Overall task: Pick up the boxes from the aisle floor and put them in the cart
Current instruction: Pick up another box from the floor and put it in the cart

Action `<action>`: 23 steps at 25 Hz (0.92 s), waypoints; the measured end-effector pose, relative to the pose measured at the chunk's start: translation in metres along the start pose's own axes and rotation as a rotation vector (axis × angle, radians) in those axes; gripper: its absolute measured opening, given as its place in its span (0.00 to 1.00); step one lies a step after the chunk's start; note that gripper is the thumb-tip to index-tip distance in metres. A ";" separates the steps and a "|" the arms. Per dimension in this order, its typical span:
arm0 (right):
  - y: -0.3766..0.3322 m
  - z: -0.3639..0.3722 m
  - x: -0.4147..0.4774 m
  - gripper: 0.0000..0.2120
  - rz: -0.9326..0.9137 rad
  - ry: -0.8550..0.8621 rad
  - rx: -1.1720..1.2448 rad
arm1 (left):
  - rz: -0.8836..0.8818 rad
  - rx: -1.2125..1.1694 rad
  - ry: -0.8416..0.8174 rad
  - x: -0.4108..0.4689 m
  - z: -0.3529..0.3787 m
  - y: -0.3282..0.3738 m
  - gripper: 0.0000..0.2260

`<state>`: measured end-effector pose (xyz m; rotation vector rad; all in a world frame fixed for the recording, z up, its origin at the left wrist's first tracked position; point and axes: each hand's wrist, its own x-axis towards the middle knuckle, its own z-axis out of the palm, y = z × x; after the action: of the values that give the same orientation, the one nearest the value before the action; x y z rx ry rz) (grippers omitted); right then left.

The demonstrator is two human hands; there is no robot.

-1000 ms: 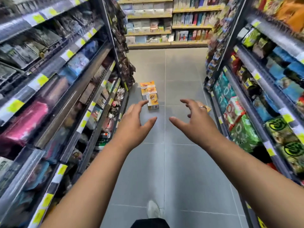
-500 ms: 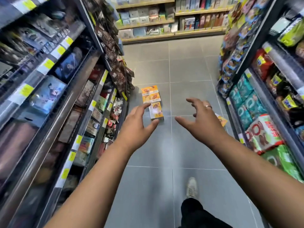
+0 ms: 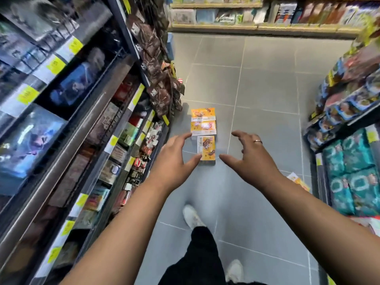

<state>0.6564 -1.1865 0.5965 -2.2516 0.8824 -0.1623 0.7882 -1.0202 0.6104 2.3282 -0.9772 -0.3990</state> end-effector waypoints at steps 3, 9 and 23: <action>0.004 0.021 0.076 0.34 -0.005 -0.005 -0.042 | -0.014 0.033 -0.010 0.076 0.005 -0.029 0.28; 0.039 0.079 0.218 0.34 0.022 -0.025 -0.079 | -0.113 0.044 -0.065 0.212 0.054 -0.089 0.32; 0.260 0.298 0.455 0.41 -0.058 -0.253 -0.294 | -0.449 0.012 -0.080 0.394 0.330 -0.279 0.35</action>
<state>0.9631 -1.4428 0.1448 -2.4998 0.7432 0.2375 1.0574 -1.2774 0.1598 2.5520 -0.4818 -0.6665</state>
